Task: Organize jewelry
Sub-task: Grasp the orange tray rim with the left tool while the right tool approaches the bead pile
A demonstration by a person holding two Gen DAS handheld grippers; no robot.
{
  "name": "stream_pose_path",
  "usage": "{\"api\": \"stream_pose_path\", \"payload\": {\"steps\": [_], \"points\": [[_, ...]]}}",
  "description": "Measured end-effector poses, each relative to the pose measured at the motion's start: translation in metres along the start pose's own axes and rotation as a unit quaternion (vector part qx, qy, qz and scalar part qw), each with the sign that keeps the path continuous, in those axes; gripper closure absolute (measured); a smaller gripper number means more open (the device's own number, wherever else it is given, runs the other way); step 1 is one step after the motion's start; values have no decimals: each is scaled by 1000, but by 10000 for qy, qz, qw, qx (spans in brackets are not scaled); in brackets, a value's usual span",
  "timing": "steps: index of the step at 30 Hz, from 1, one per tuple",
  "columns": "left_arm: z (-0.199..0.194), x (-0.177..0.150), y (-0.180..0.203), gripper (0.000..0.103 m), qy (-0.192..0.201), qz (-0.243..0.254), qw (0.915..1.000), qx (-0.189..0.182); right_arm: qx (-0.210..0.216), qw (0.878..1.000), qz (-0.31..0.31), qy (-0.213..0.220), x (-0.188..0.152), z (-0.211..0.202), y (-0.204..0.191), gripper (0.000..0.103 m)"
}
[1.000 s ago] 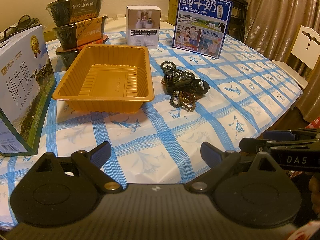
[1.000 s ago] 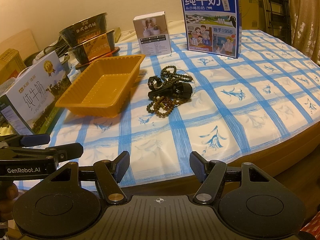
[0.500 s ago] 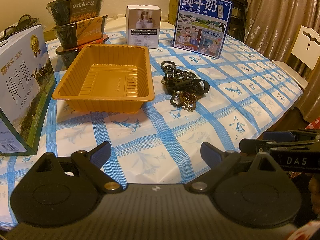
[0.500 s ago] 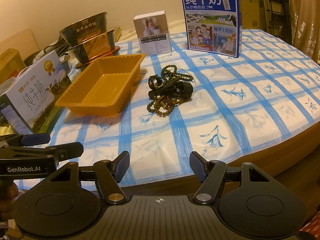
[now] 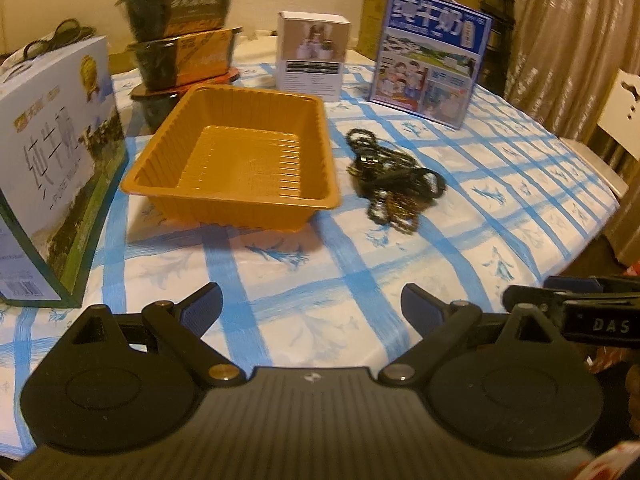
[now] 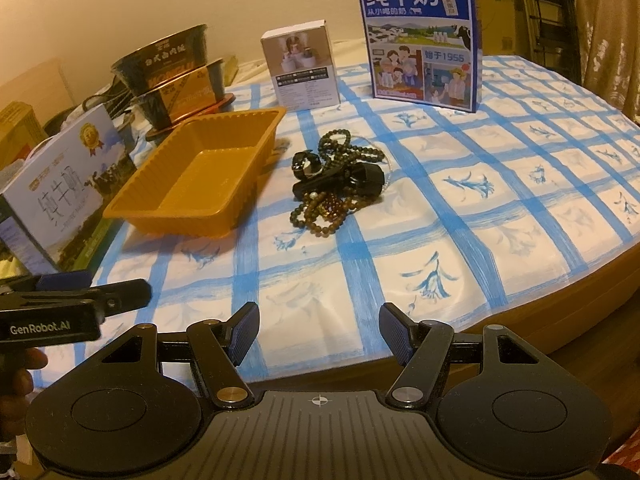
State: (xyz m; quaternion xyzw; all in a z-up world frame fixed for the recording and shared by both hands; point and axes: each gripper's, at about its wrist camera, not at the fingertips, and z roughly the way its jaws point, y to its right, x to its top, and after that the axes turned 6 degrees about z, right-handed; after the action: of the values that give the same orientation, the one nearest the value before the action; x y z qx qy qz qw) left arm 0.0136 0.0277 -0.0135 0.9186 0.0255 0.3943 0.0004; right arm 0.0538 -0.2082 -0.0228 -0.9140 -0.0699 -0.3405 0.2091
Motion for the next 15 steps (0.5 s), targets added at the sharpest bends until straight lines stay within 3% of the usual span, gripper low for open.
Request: {"api": "stream_pose_path", "payload": {"steps": [10, 15], "points": [[33, 4, -65, 14, 503, -958, 9936, 325, -92, 9998, 145, 124, 27, 48, 8, 37], [54, 8, -91, 16, 522, -1319, 9885, 516, -13, 9999, 95, 142, 37, 80, 7, 37]]}}
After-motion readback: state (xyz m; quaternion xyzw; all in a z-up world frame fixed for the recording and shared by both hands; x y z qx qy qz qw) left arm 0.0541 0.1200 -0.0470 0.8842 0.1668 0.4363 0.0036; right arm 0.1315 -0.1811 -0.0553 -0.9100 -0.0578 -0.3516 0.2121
